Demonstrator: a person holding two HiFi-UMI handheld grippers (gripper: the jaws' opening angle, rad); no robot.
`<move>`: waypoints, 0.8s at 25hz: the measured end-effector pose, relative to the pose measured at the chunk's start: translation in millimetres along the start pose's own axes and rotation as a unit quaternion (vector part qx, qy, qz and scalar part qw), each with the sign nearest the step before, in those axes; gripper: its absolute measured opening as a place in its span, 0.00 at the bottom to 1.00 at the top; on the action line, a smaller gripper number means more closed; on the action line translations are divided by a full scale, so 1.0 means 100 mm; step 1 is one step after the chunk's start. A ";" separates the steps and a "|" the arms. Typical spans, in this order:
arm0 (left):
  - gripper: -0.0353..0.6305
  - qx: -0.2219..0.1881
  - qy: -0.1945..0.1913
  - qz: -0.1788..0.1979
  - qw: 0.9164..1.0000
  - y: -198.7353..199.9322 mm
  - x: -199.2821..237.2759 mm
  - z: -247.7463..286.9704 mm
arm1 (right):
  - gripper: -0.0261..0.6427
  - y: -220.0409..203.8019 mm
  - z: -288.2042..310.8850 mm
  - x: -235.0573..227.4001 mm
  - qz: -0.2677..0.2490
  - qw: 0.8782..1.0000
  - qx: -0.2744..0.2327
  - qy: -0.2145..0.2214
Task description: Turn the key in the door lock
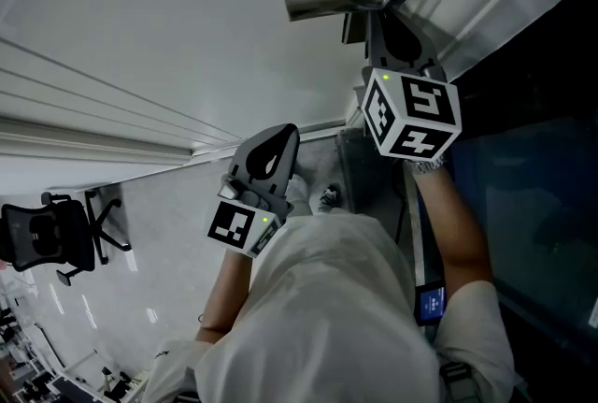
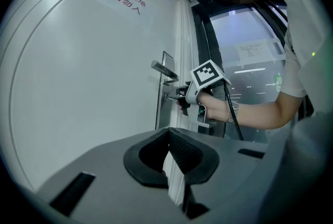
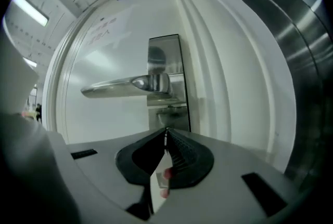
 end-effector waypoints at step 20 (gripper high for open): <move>0.06 0.005 -0.008 0.006 1.000 0.01 -0.05 0.01 | 0.06 -0.19 0.11 -0.24 0.536 0.818 0.175 0.116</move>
Point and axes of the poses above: the fingertips, and each gripper's own axes: z forward along the fingers, x to its left, y out of its top, the point moved 6 cm from there along -z, backward along the fingers, and after that the axes turned 14 degrees about -y, right-handed, at the moved point
